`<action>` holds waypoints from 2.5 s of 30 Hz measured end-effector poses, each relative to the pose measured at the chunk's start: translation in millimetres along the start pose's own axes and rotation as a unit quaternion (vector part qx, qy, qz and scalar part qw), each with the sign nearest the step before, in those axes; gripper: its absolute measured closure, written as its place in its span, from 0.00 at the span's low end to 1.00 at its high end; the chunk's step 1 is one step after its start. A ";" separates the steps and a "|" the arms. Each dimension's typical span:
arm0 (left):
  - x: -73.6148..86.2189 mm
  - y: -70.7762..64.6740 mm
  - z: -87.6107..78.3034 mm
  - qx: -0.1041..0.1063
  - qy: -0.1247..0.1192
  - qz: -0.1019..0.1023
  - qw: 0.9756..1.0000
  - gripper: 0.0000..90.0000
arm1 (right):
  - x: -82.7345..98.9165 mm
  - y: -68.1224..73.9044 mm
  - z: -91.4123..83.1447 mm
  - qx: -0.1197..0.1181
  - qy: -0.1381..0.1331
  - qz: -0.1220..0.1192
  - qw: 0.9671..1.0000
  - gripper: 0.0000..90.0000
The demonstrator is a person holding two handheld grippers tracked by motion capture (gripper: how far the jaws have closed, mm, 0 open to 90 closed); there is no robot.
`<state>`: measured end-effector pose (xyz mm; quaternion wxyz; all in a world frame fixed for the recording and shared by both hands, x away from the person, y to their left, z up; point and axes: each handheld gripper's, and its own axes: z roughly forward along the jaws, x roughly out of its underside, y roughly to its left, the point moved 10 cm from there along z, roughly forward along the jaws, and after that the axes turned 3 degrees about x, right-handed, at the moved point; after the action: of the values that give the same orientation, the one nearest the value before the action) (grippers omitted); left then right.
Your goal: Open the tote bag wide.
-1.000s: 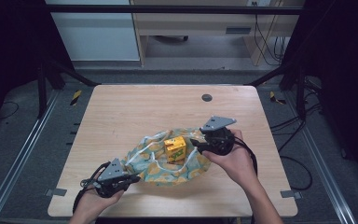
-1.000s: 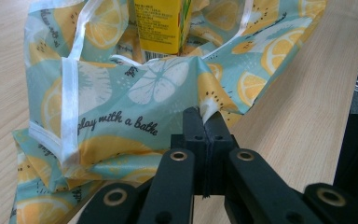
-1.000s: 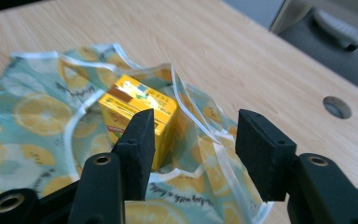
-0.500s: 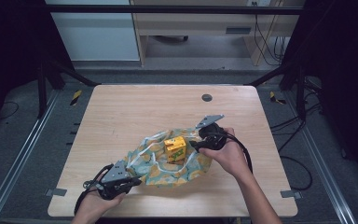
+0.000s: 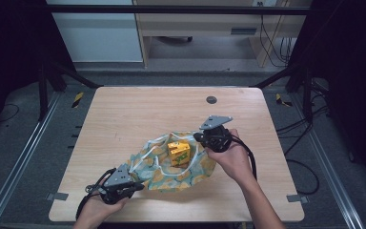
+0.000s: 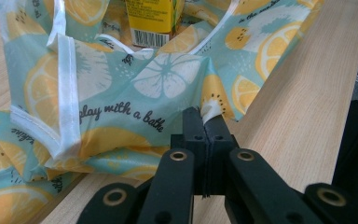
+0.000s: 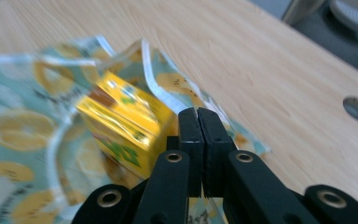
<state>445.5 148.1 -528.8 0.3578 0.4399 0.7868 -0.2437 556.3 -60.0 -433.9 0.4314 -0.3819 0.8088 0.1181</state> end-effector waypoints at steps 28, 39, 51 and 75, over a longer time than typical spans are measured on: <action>17.1 17.5 5.7 -0.040 0.033 -0.023 0.998 1.00 | 95.4 42.8 -54.4 -0.035 -0.025 0.044 0.998 1.00; 18.4 19.6 5.8 -0.042 0.034 -0.025 0.998 1.00 | 139.5 33.7 -37.2 -0.025 0.025 0.059 0.998 1.00; 20.9 22.0 5.7 -0.046 0.041 -0.022 0.998 1.00 | 159.2 31.7 -27.3 -0.021 0.054 0.062 0.996 1.00; -29.2 24.2 -40.8 -0.089 -0.028 0.016 0.995 0.73 | 84.1 14.1 -45.0 -0.020 -0.009 0.052 0.998 0.57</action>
<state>462.7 173.4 -482.2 0.4217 0.4118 0.7877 -0.1790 490.6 -117.3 -475.2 0.4242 -0.3469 0.8211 0.1595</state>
